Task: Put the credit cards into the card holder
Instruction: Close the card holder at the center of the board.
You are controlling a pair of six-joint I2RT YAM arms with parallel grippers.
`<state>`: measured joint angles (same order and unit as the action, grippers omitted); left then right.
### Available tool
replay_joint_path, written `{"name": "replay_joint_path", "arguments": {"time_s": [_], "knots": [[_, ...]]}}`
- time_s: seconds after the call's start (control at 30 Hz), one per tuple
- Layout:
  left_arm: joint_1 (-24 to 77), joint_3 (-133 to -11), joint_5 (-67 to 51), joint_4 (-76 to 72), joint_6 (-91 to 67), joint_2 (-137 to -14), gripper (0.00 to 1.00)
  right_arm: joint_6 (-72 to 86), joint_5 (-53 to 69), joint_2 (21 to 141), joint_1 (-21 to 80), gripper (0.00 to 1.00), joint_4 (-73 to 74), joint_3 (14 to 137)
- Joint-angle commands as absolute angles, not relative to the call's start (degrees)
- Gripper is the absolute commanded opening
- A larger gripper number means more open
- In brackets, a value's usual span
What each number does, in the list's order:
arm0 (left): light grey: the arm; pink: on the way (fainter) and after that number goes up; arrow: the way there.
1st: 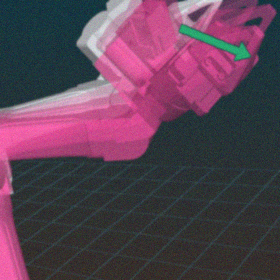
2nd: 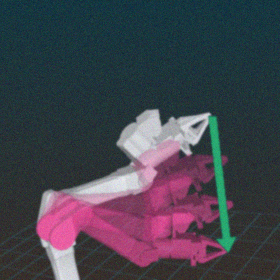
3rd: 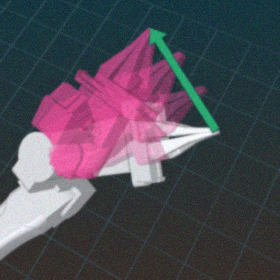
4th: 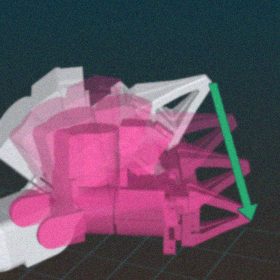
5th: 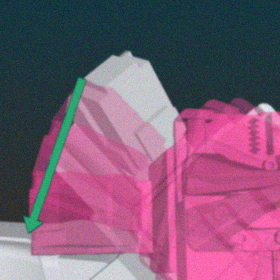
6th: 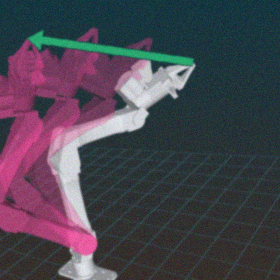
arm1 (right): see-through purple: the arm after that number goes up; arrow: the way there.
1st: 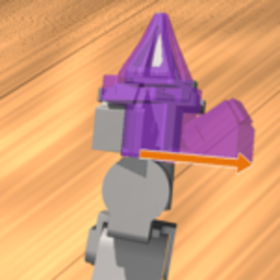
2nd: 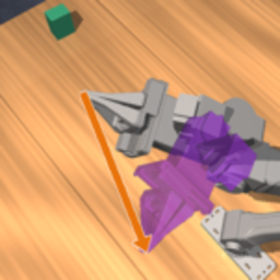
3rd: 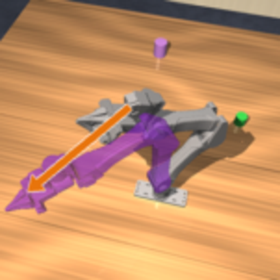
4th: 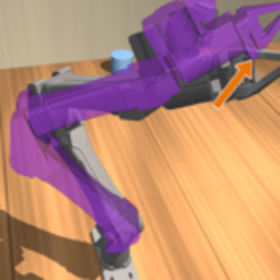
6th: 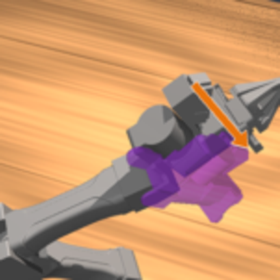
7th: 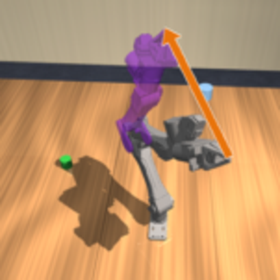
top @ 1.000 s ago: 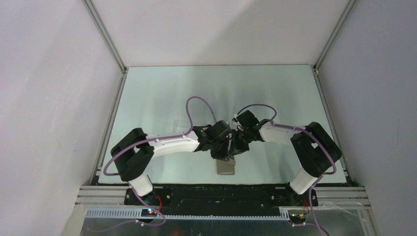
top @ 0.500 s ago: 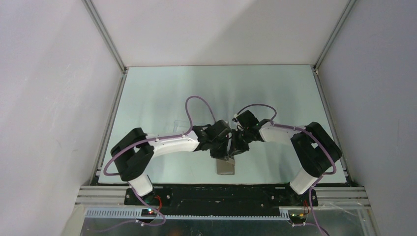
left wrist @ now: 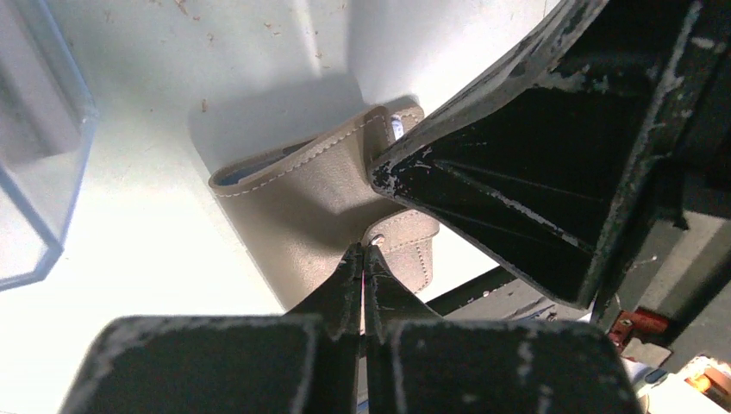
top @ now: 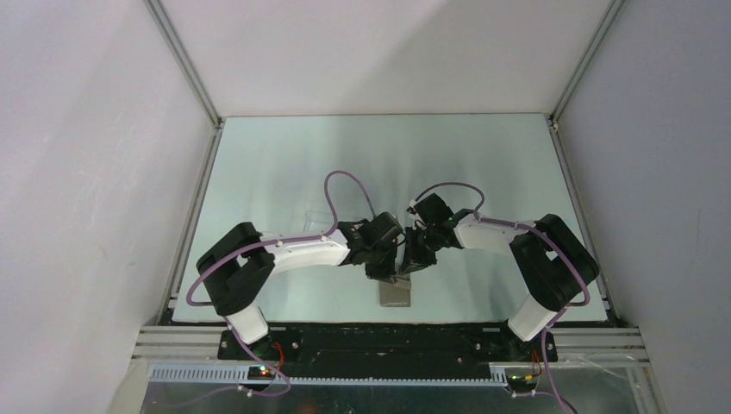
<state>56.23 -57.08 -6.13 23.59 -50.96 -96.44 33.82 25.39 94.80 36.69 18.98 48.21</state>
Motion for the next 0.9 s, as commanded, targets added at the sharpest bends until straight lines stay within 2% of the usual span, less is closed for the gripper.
{"name": "replay_joint_path", "arguments": {"time_s": [0.0, 0.33, 0.67, 0.87], "knots": [[55.65, -56.71, -4.01, 24.19, -49.53, -97.46, 0.00, 31.88, 20.57, 95.81, 37.85, 0.01, 22.58, 47.76], [55.96, -56.54, -4.38, 24.26, -49.48, -98.58, 0.00, 31.97, 21.48, 94.55, 37.86, 0.02, 23.31, 49.01], [55.99, -54.43, -2.96, 24.33, -50.53, -96.98, 0.00, 32.90, 22.86, 85.17, 37.51, 0.04, 25.37, 49.26], [55.99, -55.66, -3.03, 24.32, -49.67, -96.15, 0.00, 32.65, 22.88, 84.89, 37.57, 0.04, 25.70, 49.31]]}}
